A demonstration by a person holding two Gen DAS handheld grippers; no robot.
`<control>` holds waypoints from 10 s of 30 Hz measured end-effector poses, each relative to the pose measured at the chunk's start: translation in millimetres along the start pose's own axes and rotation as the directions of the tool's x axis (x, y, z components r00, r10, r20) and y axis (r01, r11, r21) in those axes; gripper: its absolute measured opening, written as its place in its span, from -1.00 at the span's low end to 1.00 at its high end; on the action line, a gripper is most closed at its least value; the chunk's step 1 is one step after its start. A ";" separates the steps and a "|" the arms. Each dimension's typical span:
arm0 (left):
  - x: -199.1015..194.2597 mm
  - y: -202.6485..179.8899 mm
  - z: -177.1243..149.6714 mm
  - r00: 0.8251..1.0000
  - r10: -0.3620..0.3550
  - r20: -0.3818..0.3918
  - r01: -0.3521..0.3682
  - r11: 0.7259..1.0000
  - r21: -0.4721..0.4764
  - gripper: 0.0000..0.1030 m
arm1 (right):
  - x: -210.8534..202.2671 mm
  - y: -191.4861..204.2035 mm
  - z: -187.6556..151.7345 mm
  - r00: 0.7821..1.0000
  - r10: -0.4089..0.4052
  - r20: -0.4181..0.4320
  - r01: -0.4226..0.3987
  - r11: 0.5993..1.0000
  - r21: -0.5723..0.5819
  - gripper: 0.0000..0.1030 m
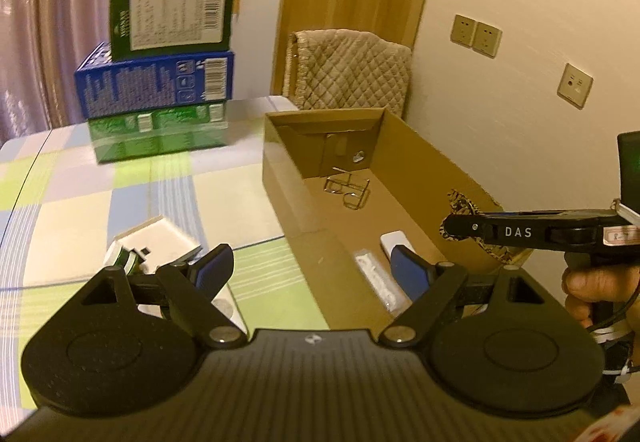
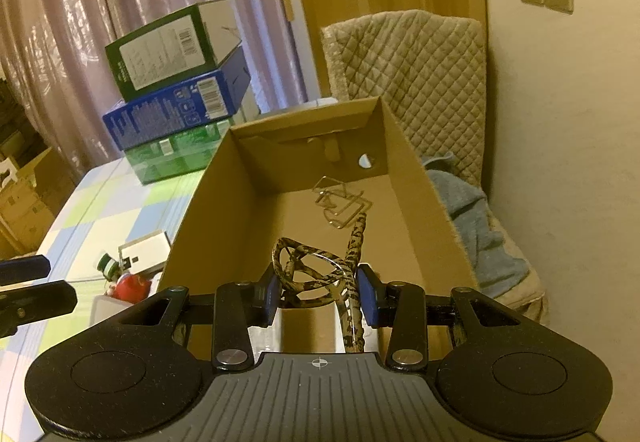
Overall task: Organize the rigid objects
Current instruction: 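Lower both items into the box and open both tools, then withdraw both tools from the box back toward the table, then grasp the white plug adapter with the left tool while the right tool approaches the white remote, then grasp the white Midea remote with the right tool while the left tool holds the adapter, then lift and carry the adapter and remote toward the cardboard box with both tools, then lower the adapter and remote into the box and open both tools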
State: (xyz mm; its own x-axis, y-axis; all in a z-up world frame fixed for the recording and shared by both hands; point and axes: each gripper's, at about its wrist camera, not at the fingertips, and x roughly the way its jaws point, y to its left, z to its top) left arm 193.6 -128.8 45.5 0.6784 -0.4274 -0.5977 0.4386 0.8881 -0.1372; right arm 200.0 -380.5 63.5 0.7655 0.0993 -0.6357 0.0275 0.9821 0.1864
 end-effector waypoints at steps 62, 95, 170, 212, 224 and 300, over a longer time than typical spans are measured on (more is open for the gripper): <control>-135.1 92.3 -70.8 0.975 0.222 0.018 -0.215 0.962 -0.168 0.61 | -77.8 134.3 -72.9 0.990 0.137 -0.030 -0.139 0.988 -0.074 0.34; 13.1 130.0 -79.1 0.984 0.106 -0.141 -0.112 0.993 -0.041 0.51 | 47.4 159.8 -131.2 0.971 0.172 -0.164 -0.194 0.972 -0.131 -0.06; 28.2 167.5 -105.5 0.982 0.140 -0.123 -0.152 0.984 -0.095 -0.57 | 108.5 184.5 -113.1 0.993 0.035 -0.109 -0.056 0.978 -0.202 -0.27; -101.1 83.9 -93.8 0.980 0.186 -0.063 -0.194 0.966 -0.169 -0.57 | -35.7 184.4 -99.7 0.995 0.100 -0.005 -0.099 0.982 -0.163 -0.27; -103.8 73.5 -89.9 0.980 0.193 -0.056 -0.200 0.969 -0.148 -0.56 | -44.4 177.9 -97.5 0.994 0.105 0.006 -0.103 0.984 -0.148 -0.27; -11.0 -41.9 9.2 0.999 -0.035 -0.012 0.035 0.999 0.028 -0.56 | -39.9 36.0 -31.3 0.992 -0.095 0.077 0.097 0.995 -0.019 -0.27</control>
State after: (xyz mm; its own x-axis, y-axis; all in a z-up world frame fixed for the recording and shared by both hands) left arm 173.2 -162.8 65.1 0.6555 -0.4562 -0.6018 0.4786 0.8674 -0.1363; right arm 150.3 -344.1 72.1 0.8066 -0.0074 -0.5910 0.0895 0.9899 0.1098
